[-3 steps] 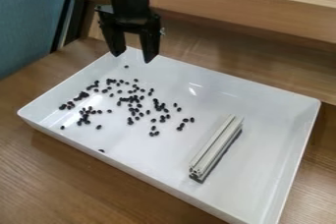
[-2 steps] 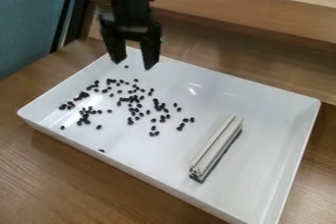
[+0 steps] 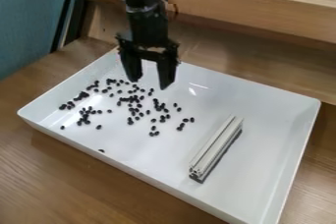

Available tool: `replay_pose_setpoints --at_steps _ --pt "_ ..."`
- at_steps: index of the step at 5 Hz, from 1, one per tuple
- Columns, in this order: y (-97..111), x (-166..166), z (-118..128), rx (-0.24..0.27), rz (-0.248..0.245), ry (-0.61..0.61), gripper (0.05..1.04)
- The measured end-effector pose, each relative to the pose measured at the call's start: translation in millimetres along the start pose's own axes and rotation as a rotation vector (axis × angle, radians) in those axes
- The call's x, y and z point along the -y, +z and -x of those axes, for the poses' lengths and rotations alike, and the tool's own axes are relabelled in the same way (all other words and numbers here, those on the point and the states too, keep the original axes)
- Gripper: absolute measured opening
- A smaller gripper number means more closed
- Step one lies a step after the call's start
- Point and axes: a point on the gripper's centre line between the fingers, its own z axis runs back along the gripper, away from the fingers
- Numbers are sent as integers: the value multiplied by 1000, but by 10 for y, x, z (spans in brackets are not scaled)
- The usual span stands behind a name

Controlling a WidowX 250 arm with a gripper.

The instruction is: Sweep into pile

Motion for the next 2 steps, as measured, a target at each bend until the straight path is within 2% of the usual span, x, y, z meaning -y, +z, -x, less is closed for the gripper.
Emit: replay_pose_setpoints --at_steps 2 --pt "-154 374 46 -13 56 -59 998"
